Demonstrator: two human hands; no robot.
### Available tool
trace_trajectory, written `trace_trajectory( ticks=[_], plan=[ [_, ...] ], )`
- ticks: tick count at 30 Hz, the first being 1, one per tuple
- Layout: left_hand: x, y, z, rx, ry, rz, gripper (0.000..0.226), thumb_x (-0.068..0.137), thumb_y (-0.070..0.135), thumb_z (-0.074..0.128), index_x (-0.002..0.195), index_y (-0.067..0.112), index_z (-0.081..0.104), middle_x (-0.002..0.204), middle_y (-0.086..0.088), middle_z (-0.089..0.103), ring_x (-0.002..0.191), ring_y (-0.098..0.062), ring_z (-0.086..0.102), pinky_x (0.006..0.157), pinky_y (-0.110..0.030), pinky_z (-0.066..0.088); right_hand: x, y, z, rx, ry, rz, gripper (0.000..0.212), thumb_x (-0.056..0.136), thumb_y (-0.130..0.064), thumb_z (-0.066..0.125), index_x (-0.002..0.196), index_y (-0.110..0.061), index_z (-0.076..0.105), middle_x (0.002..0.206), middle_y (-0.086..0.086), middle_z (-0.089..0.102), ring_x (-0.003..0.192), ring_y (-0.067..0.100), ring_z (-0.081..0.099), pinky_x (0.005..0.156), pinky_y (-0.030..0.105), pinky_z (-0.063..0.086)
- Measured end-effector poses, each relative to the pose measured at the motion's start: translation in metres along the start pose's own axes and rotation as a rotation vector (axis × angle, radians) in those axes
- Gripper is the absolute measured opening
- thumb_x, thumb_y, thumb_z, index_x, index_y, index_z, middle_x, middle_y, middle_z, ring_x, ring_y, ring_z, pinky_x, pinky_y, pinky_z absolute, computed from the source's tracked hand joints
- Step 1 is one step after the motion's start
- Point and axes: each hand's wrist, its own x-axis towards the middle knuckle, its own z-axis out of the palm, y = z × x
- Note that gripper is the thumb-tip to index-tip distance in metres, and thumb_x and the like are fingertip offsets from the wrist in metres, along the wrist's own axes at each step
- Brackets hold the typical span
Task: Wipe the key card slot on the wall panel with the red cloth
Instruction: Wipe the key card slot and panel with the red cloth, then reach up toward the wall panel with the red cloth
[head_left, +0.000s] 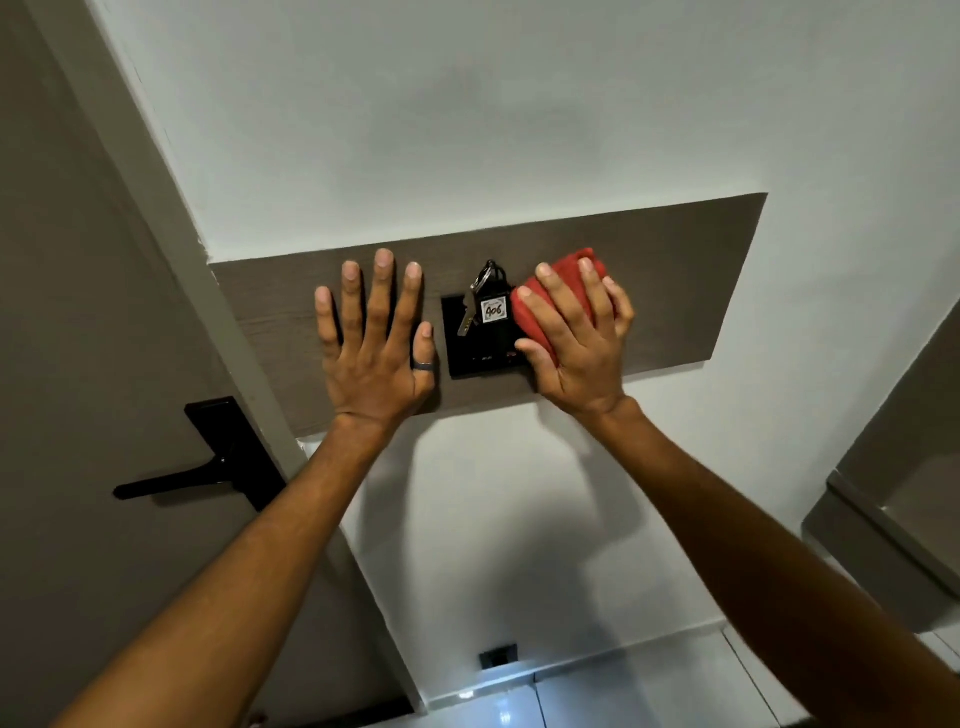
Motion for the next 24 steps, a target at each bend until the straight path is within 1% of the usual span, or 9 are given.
trace_trajectory(
  ticks=[3, 6, 9, 11, 13, 15, 17, 21, 24],
  plan=[
    [0.004, 0.006, -0.007, -0.039, -0.024, -0.025, 0.054, 0.11, 0.034, 0.034, 0.161, 0.017, 0.034, 0.168, -0.005, 0.021, 0.16, -0.026, 0.0, 0.13, -0.05, 0.002, -0.003, 0.034, -0.014, -0.097, -0.032, -0.204, 0.049, 0.1, -0.042, 0.062, 0.147, -0.027, 0.056, 0.154, 0.0, 0.055, 0.148, 0.031, 0.043, 0.109, 0.049, 0.037],
    [0.009, 0.031, -0.02, -0.168, -0.078, -0.184, 0.055, 0.109, 0.029, 0.035, 0.161, 0.013, 0.03, 0.169, -0.013, 0.021, 0.16, -0.031, 0.004, 0.13, -0.051, 0.002, -0.013, 0.057, -0.036, -0.126, -0.144, -0.1, 0.055, 0.099, -0.026, 0.064, 0.151, -0.027, 0.049, 0.158, -0.001, 0.051, 0.148, 0.031, 0.041, 0.1, 0.049, 0.04],
    [0.004, 0.076, -0.036, -0.343, -0.09, -0.279, 0.054, 0.107, 0.025, 0.041, 0.156, 0.004, 0.037, 0.165, -0.024, 0.027, 0.157, -0.04, 0.014, 0.129, -0.054, 0.008, -0.03, 0.067, -0.074, 0.106, -0.266, 0.382, 0.051, 0.103, -0.024, 0.058, 0.153, -0.025, 0.047, 0.161, -0.003, 0.046, 0.15, 0.026, 0.037, 0.112, 0.046, 0.038],
    [-0.004, 0.113, -0.042, -0.42, -0.097, -0.179, 0.054, 0.105, 0.025, 0.045, 0.155, 0.004, 0.038, 0.163, -0.024, 0.03, 0.159, -0.034, 0.012, 0.129, -0.053, 0.009, -0.04, 0.064, -0.099, 0.495, -0.181, 0.881, 0.045, 0.108, -0.029, 0.054, 0.152, -0.022, 0.048, 0.155, -0.004, 0.051, 0.143, 0.018, 0.047, 0.119, 0.032, 0.04],
    [-0.01, 0.159, -0.042, -0.505, -0.152, -0.071, 0.055, 0.104, 0.026, 0.047, 0.155, 0.006, 0.037, 0.162, -0.021, 0.031, 0.159, -0.028, 0.01, 0.129, -0.053, 0.012, -0.047, 0.071, -0.122, 0.981, 0.005, 1.451, 0.042, 0.108, -0.033, 0.051, 0.147, -0.016, 0.053, 0.139, 0.003, 0.064, 0.122, 0.02, 0.064, 0.111, 0.035, 0.053],
    [-0.012, 0.203, -0.04, -0.564, -0.226, 0.0, 0.057, 0.104, 0.028, 0.047, 0.156, 0.006, 0.036, 0.164, -0.019, 0.031, 0.159, -0.027, 0.01, 0.129, -0.052, 0.013, -0.063, 0.083, -0.14, 1.399, 0.098, 1.84, 0.045, 0.108, -0.042, 0.047, 0.137, -0.01, 0.059, 0.12, 0.011, 0.073, 0.105, 0.027, 0.071, 0.097, 0.043, 0.059],
    [-0.017, 0.254, -0.031, -0.62, -0.329, 0.041, 0.058, 0.105, 0.03, 0.045, 0.157, 0.005, 0.036, 0.166, -0.017, 0.03, 0.159, -0.028, 0.01, 0.13, -0.05, 0.01, -0.093, 0.106, -0.16, 1.485, 0.178, 2.027, 0.051, 0.105, -0.048, 0.048, 0.133, -0.008, 0.063, 0.123, 0.015, 0.072, 0.112, 0.031, 0.069, 0.103, 0.047, 0.054],
    [-0.045, 0.36, -0.012, -0.671, -0.596, 0.06, 0.062, 0.107, 0.036, 0.035, 0.162, 0.006, 0.029, 0.17, -0.013, 0.021, 0.16, -0.029, 0.008, 0.131, -0.045, 0.004, -0.163, 0.172, -0.208, 1.435, 0.274, 2.234, 0.058, 0.101, -0.053, 0.053, 0.132, -0.007, 0.067, 0.136, 0.019, 0.067, 0.131, 0.037, 0.061, 0.118, 0.053, 0.044],
    [-0.071, 0.423, 0.002, -0.706, -0.772, 0.082, 0.062, 0.109, 0.039, 0.032, 0.163, 0.008, 0.027, 0.171, -0.013, 0.019, 0.16, -0.03, 0.008, 0.131, -0.047, 0.008, -0.199, 0.239, -0.243, 1.274, 0.281, 2.248, 0.061, 0.102, -0.058, 0.047, 0.118, -0.006, 0.074, 0.12, 0.02, 0.074, 0.109, 0.037, 0.073, 0.098, 0.05, 0.06]
  ],
)
